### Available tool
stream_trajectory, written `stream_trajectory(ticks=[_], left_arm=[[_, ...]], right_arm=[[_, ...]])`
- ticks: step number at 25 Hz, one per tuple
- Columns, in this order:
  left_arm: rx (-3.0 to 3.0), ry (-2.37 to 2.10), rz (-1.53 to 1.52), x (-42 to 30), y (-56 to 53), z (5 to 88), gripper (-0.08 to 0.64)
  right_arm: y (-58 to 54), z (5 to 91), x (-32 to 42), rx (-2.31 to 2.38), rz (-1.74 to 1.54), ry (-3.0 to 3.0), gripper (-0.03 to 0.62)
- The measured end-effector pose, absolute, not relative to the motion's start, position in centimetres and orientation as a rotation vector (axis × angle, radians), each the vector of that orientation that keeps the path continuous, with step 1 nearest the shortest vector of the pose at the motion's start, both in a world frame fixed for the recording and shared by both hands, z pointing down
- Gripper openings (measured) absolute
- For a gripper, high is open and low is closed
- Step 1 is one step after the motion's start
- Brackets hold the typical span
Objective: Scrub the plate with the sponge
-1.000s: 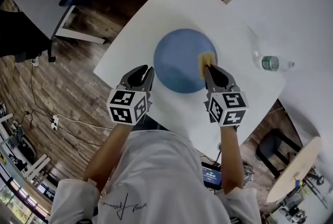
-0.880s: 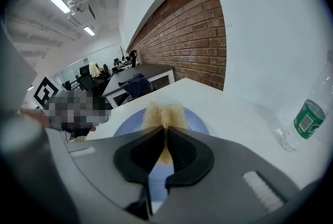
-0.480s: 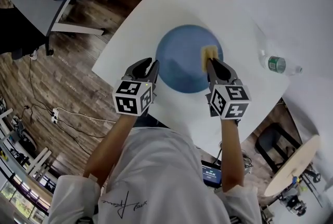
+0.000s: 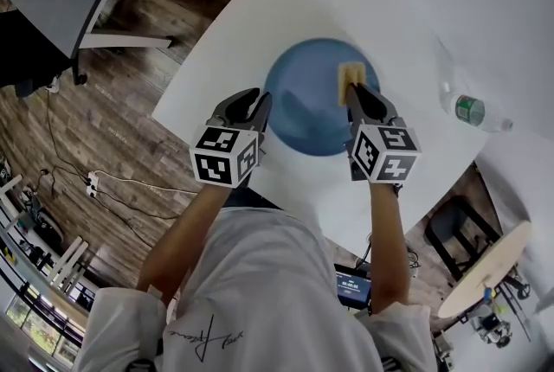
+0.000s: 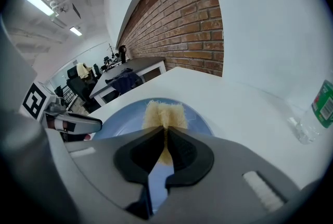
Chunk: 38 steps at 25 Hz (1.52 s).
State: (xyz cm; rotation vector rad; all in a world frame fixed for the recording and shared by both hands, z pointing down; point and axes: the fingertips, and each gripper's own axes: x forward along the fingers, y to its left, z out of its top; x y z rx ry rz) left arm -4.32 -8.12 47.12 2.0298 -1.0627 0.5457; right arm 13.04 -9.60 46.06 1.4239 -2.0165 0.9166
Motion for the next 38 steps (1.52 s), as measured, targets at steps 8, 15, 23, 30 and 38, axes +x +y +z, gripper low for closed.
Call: stream_trajectory(ticks=[8, 15, 23, 30, 38], left_arm=[[2.054, -1.037, 0.571, -3.6, -8.9, 47.7, 0.094], [2.036, -1.048, 0.551, -3.4, -9.5, 47.8, 0.061], [2.021, -1.040, 0.530, -3.7, -9.6, 48.0, 0.054], [2.012, -1.052, 0.524, -3.8, -10.0, 47.9, 0.049], [1.993, -1.064, 0.516, -3.9, -10.2, 47.9, 0.044]], right_arm=[[-11.0, 47.3, 12.9, 1.414, 0.908, -1.985, 0.026], [-12.1, 47.9, 12.7, 1.407, 0.880, -1.964, 0.026], [-12.7, 48.6, 12.1, 1.385, 0.866, -1.962, 0.026], [-13.2, 48.7, 11.7, 1.365, 0.835, -1.953, 0.028], [-13.8, 48.7, 10.4, 1.315, 0.791, -1.964, 0.028]])
